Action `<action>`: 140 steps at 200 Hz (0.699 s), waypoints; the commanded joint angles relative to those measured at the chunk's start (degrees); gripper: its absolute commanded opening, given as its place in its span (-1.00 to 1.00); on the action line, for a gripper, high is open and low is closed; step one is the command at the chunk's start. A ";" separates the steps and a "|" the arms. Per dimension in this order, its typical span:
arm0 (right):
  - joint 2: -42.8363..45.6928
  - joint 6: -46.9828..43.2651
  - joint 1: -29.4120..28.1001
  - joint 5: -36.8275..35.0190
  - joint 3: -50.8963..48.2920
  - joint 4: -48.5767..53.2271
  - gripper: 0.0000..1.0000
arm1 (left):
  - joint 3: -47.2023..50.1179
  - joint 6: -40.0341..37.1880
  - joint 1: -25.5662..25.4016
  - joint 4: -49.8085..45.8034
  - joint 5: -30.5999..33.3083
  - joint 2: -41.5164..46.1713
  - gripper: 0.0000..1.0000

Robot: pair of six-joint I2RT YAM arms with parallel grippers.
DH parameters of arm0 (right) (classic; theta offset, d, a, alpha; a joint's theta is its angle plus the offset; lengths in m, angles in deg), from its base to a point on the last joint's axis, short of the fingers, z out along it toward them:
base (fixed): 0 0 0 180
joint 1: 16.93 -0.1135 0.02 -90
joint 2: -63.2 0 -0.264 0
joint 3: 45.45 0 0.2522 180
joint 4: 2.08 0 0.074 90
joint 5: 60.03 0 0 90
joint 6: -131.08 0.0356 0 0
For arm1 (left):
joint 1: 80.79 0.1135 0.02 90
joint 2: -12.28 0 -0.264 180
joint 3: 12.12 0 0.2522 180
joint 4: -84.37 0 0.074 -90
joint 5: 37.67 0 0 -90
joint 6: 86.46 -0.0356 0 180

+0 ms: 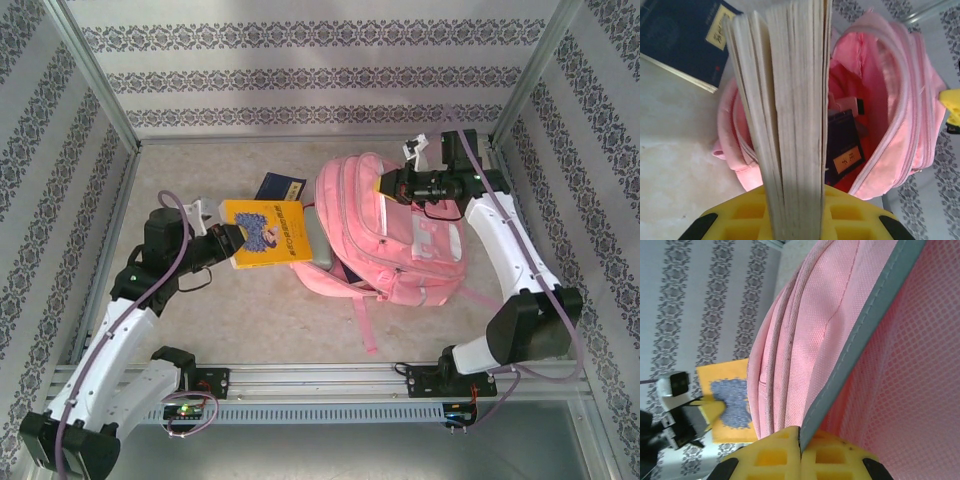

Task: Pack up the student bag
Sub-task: Place the book in the student bag.

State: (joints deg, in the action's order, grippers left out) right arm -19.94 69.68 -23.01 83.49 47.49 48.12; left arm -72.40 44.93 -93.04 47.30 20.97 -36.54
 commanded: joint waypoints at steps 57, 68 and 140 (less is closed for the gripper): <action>3.56 8.28 -0.54 13.18 -1.12 -13.02 -1.00 | 6.71 19.24 0.03 36.66 -14.10 -11.64 -1.00; 3.59 9.09 -0.55 13.84 -1.13 -14.00 -1.00 | 6.97 20.18 -0.56 38.87 -13.76 -13.85 -1.00; 3.50 11.20 -1.64 16.49 -1.03 -16.93 -1.00 | 2.08 22.62 -9.60 53.23 -11.79 -31.22 -1.00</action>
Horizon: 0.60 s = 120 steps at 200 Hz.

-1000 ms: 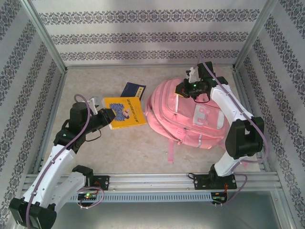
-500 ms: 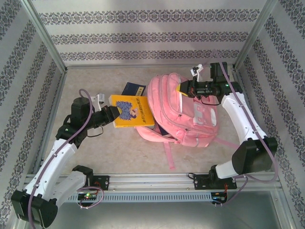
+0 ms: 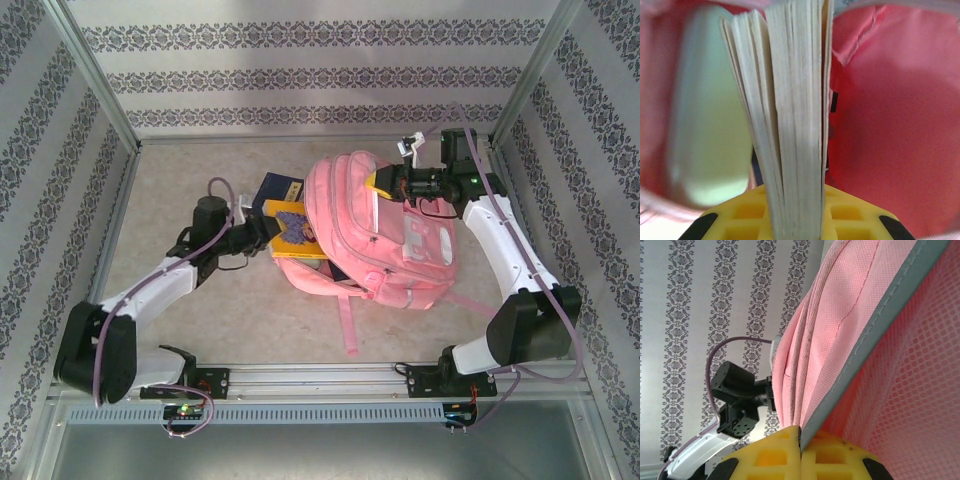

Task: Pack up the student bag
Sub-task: Place the book in the student bag.

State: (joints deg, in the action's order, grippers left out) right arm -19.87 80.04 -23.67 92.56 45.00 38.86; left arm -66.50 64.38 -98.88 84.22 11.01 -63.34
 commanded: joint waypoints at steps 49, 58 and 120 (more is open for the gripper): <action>3.18 1.96 -1.69 7.62 1.27 -8.94 -1.00 | -10.66 4.56 -9.18 24.04 -2.28 -17.41 -1.00; 3.11 2.00 -1.88 7.96 1.36 -9.00 -1.00 | -12.80 4.64 -9.98 24.34 -2.13 -20.22 -1.00; 2.83 2.96 -2.80 7.38 0.66 -10.35 -1.00 | -24.64 5.42 -15.92 22.60 -1.92 -36.85 -1.00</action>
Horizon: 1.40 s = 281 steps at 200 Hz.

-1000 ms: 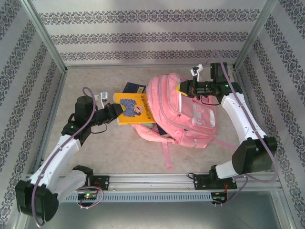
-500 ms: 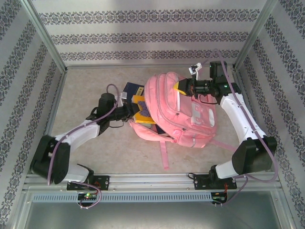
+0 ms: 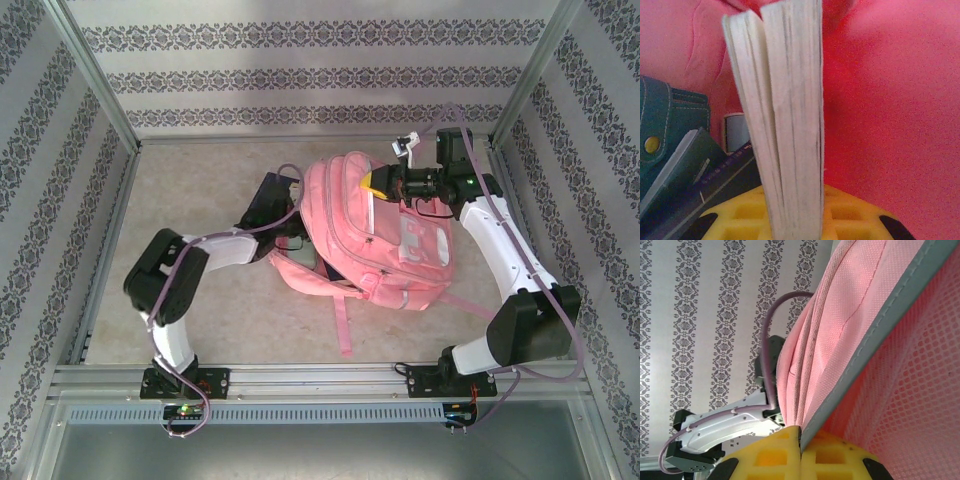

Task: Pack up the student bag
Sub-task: Place the book in the student bag, then close the student bag at the middle-right of the table.

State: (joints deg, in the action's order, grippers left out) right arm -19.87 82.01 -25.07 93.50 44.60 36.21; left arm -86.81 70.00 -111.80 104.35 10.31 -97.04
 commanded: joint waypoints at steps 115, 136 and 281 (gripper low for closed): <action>3.30 -7.01 3.66 -2.31 -1.33 0.00 -1.00 | 0.30 -12.27 5.40 -23.21 2.91 15.34 0.68; 2.78 -10.36 3.94 -5.89 -2.08 3.70 -1.00 | 0.63 -13.52 6.78 -25.90 1.47 17.24 0.76; -1.84 -28.56 -4.27 -54.72 14.89 28.61 -0.83 | -20.24 -28.17 18.15 -58.62 27.16 10.36 0.78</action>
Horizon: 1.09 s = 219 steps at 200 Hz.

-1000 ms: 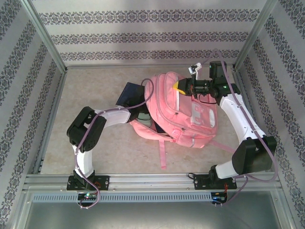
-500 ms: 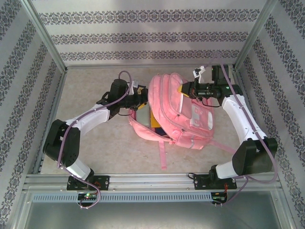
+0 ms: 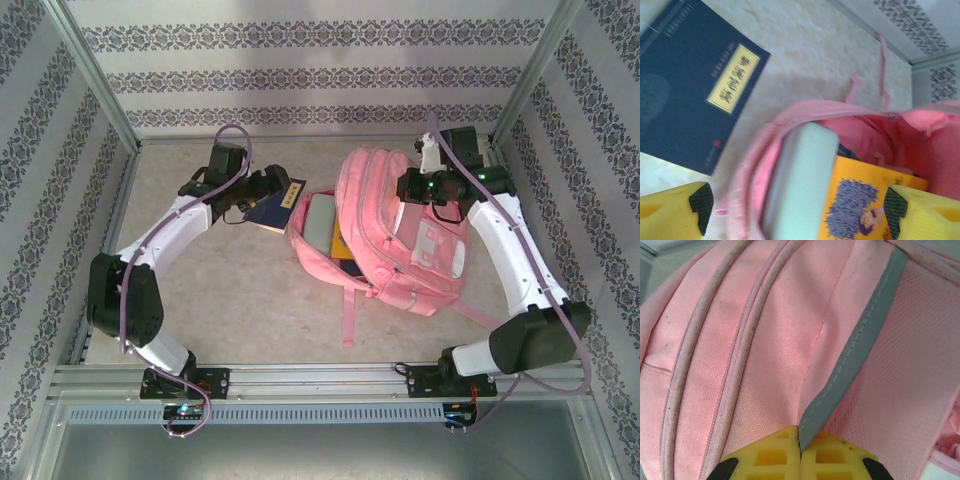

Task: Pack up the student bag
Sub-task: Close the student bag at the middle-right of the table, then move the book to the center of the table.

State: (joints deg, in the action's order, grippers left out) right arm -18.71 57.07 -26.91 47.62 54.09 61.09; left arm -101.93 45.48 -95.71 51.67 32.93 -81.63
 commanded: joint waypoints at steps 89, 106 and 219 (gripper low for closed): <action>-17.77 3.20 -17.05 -8.96 21.03 -0.34 -0.16 | -21.82 -10.56 5.49 -13.34 5.30 -24.23 0.75; -24.15 11.83 -18.97 0.10 20.42 -8.12 -0.24 | -25.21 -12.40 5.87 -14.90 5.17 -27.75 0.72; -45.46 27.30 -24.10 -3.75 25.02 -22.42 -0.81 | -30.77 -15.32 5.83 -14.31 -0.54 -35.82 0.33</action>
State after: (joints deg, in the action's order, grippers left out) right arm -68.28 81.75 -52.81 45.81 81.61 42.88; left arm -132.62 31.62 -89.07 37.20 32.65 -119.25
